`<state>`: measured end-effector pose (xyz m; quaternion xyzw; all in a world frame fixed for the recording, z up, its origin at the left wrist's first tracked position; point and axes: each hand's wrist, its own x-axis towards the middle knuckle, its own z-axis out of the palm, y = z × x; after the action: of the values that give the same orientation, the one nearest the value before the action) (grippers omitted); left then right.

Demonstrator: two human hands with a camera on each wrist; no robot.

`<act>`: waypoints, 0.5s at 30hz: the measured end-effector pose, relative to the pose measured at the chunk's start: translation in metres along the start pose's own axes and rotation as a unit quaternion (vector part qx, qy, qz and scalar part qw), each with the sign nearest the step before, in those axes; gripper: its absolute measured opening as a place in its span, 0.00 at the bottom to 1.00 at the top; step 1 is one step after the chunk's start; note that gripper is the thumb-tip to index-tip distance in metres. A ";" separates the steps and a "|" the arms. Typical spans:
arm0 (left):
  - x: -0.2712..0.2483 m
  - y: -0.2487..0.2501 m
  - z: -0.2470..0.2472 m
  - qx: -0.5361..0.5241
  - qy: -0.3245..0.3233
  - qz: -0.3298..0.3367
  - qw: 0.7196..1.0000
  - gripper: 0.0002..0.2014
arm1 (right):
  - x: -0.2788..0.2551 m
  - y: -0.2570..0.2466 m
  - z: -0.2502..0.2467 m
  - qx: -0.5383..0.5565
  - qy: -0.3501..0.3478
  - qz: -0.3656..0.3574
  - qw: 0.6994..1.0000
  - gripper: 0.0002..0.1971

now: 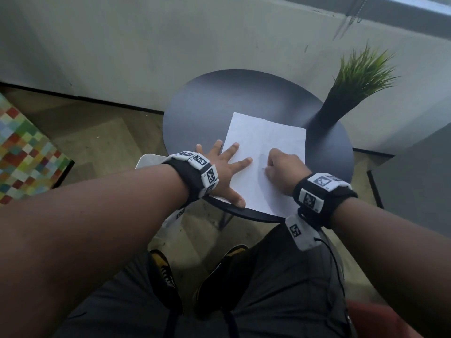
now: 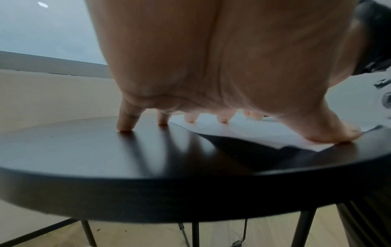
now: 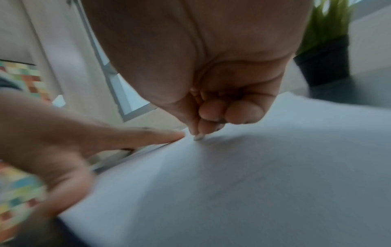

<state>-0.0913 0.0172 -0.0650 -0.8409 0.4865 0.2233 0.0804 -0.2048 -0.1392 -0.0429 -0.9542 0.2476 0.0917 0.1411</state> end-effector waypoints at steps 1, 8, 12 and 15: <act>0.001 0.000 0.001 -0.002 0.004 0.001 1.000 0.60 | -0.003 -0.008 0.006 -0.007 -0.012 -0.035 0.999 0.08; 0.002 0.001 0.003 0.003 0.013 -0.002 1.000 0.60 | 0.014 -0.005 0.001 0.006 -0.010 0.000 1.000 0.06; 0.002 0.002 0.004 -0.003 0.020 0.000 1.000 0.58 | -0.001 -0.027 0.017 -0.011 -0.029 -0.104 0.994 0.10; 0.002 0.002 0.004 -0.010 0.016 -0.003 1.000 0.58 | -0.004 -0.027 0.015 0.006 -0.091 -0.153 0.984 0.11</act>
<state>-0.0933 0.0164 -0.0690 -0.8463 0.4832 0.2144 0.0648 -0.1966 -0.1101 -0.0495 -0.9675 0.0854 0.1542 0.1813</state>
